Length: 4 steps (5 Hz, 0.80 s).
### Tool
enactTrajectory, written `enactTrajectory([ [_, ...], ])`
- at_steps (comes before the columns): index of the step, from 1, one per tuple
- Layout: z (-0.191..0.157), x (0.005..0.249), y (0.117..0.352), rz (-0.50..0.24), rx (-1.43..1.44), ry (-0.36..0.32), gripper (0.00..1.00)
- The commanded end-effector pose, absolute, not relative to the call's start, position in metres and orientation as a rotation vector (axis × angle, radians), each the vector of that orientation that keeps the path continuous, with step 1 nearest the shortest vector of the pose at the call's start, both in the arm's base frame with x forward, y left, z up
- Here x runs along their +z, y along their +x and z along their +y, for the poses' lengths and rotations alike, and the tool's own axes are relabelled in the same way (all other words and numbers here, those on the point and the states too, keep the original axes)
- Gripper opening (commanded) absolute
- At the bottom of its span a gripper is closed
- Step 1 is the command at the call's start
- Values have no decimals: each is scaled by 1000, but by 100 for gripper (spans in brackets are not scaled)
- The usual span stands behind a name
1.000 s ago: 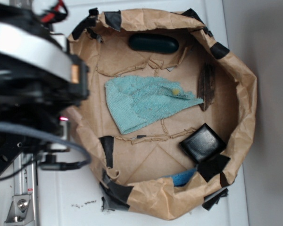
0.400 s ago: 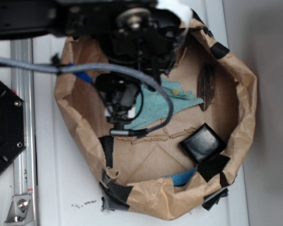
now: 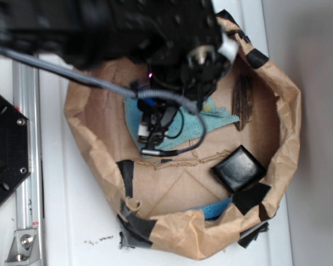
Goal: Grab the blue cloth.
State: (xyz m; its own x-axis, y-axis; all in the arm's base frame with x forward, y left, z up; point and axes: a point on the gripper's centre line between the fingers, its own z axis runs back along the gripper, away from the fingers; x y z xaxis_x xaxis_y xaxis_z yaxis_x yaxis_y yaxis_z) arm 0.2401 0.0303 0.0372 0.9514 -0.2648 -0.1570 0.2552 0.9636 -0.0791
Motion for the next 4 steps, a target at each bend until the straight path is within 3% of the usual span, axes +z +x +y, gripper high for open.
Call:
enactTrajectory([
  [1, 13, 19, 240, 199, -436, -81, 100],
  [2, 22, 21, 239, 179, -398, -66, 53],
  [3, 24, 21, 239, 170, -390, -68, 0],
  [4, 24, 22, 239, 172, -389, -70, 0],
])
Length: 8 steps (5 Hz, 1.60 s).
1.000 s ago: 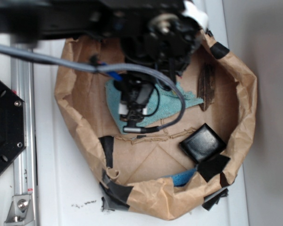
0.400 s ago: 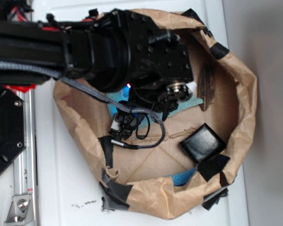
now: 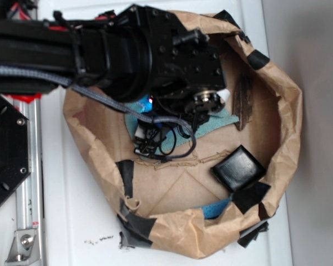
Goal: Grab the blue cloth.
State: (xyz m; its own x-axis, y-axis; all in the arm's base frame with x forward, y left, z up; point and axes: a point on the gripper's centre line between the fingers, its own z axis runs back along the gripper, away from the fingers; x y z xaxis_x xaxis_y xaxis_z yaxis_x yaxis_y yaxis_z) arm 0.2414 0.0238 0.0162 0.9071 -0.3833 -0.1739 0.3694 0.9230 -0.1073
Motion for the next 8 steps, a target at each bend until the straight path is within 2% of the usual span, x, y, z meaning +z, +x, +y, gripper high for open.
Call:
enactTrajectory([
  [1, 25, 24, 240, 166, -385, -83, 0],
  [3, 27, 36, 242, 123, -379, -56, 0],
  [5, 38, 136, 247, -187, -261, 140, 0],
  [6, 35, 186, 254, -259, -215, 143, 0],
  [7, 35, 216, 255, -256, -200, 123, 0],
  [8, 35, 188, 259, -203, -230, 42, 100],
])
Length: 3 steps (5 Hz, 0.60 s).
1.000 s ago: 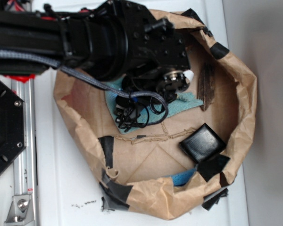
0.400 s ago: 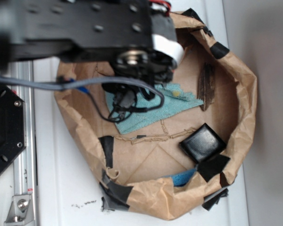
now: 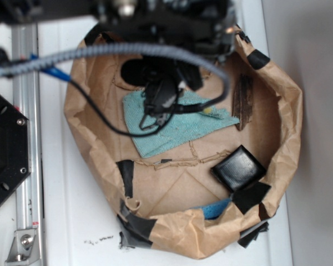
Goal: Grab the blue cloth.
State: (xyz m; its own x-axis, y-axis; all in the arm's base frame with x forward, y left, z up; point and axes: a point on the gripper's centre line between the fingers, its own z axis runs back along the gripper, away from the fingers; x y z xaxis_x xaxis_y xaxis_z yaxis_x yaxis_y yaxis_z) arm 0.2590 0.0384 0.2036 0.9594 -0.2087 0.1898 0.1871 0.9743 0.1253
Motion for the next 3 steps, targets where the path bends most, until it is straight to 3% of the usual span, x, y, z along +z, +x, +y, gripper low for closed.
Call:
enactTrajectory([
  [1, 27, 141, 259, -154, -306, -7, 100],
  [2, 18, 92, 258, -28, -440, -50, 100],
  [3, 23, 53, 255, 25, -489, -73, 100],
])
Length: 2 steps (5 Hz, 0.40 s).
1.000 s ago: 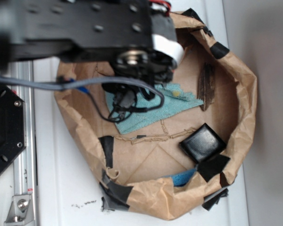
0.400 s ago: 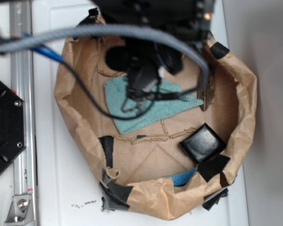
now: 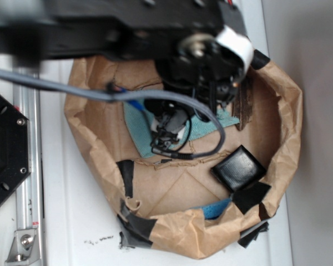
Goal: Grab the blue cloth.
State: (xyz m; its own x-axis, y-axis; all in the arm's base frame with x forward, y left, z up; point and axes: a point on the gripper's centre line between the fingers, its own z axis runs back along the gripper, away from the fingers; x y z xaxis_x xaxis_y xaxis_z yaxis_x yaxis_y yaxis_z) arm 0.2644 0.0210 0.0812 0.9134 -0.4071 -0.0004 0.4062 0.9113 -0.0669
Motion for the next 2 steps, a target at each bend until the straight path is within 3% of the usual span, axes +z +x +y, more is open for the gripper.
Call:
enactTrajectory([
  [1, 27, 29, 253, 94, -505, -109, 100],
  [2, 17, 20, 255, 139, -544, -112, 100],
])
